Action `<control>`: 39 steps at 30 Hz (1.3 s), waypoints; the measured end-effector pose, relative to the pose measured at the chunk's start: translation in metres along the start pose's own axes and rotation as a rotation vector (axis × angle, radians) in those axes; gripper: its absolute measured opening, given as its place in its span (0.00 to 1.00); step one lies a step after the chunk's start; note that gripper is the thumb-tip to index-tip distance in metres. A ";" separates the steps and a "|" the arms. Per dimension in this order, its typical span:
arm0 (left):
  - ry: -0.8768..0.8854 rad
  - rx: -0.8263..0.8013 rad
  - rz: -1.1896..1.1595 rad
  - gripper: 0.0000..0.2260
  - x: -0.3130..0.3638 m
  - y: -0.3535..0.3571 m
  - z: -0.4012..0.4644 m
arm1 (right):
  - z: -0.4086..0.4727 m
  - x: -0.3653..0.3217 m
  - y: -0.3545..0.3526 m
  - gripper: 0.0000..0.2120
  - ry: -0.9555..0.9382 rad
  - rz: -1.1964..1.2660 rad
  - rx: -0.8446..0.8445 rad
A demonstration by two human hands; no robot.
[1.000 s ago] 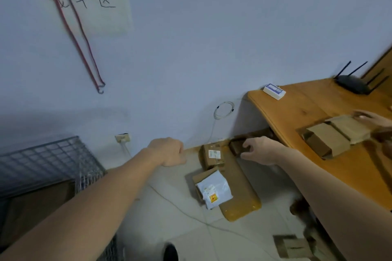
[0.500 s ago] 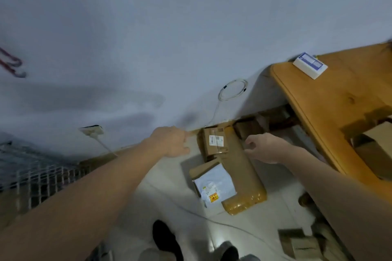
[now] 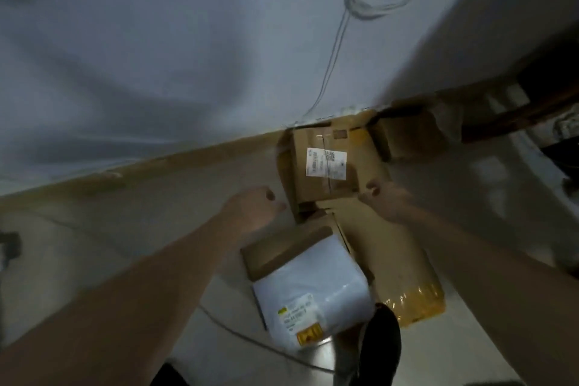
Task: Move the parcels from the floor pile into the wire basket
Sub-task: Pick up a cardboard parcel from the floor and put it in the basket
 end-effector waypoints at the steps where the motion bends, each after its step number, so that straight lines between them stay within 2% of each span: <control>1: 0.000 0.011 -0.086 0.26 0.003 0.009 0.018 | 0.022 0.006 0.005 0.30 0.010 0.070 0.026; 4: 0.038 0.000 -0.464 0.27 0.024 0.035 0.059 | 0.074 0.015 0.014 0.37 0.035 0.289 0.065; 6: 0.042 -0.039 -0.710 0.26 0.040 0.045 0.078 | 0.094 0.014 0.023 0.34 0.018 0.482 0.017; 8: 0.064 -0.057 -0.824 0.25 0.052 0.048 0.089 | 0.100 0.008 0.030 0.27 0.001 0.667 -0.009; 11: 0.068 0.095 -0.916 0.24 0.055 0.042 0.069 | 0.072 -0.001 0.027 0.29 -0.010 0.815 0.044; 15: 0.039 0.428 -0.874 0.16 0.053 0.007 -0.048 | -0.025 -0.039 0.014 0.25 -0.095 1.006 -0.040; 21: 0.152 0.583 -0.875 0.18 0.068 -0.080 -0.278 | -0.257 -0.137 -0.035 0.21 -0.289 1.024 -0.085; 23: 0.172 0.569 -0.957 0.21 0.079 -0.116 -0.359 | -0.339 -0.170 -0.054 0.21 -0.355 1.022 -0.117; 25: 0.192 0.443 -1.146 0.22 0.089 -0.142 -0.431 | -0.413 -0.200 -0.071 0.24 -0.396 1.017 -0.153; 27: 0.221 0.304 -1.257 0.24 0.095 -0.161 -0.500 | -0.479 -0.227 -0.086 0.31 -0.433 0.989 -0.188; 30: 0.275 0.286 -1.262 0.23 0.089 -0.181 -0.600 | -0.557 -0.265 -0.096 0.41 -0.501 0.910 -0.282; 34: 0.289 0.456 -1.294 0.23 0.070 -0.167 -0.701 | -0.632 -0.299 -0.075 0.29 -0.564 0.800 -0.342; 39: 0.268 0.728 -1.396 0.27 0.023 -0.097 -0.801 | -0.701 -0.329 -0.016 0.20 -0.661 0.592 -0.434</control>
Point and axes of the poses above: each hand's wrist, its own z-axis towards the middle knuckle, its own y-axis out of the palm, x = y × z, the point moved 5 cm from there along z, towards the middle knuckle, and after that the axes turned 12 degrees about -x, right-handed, at the moved point
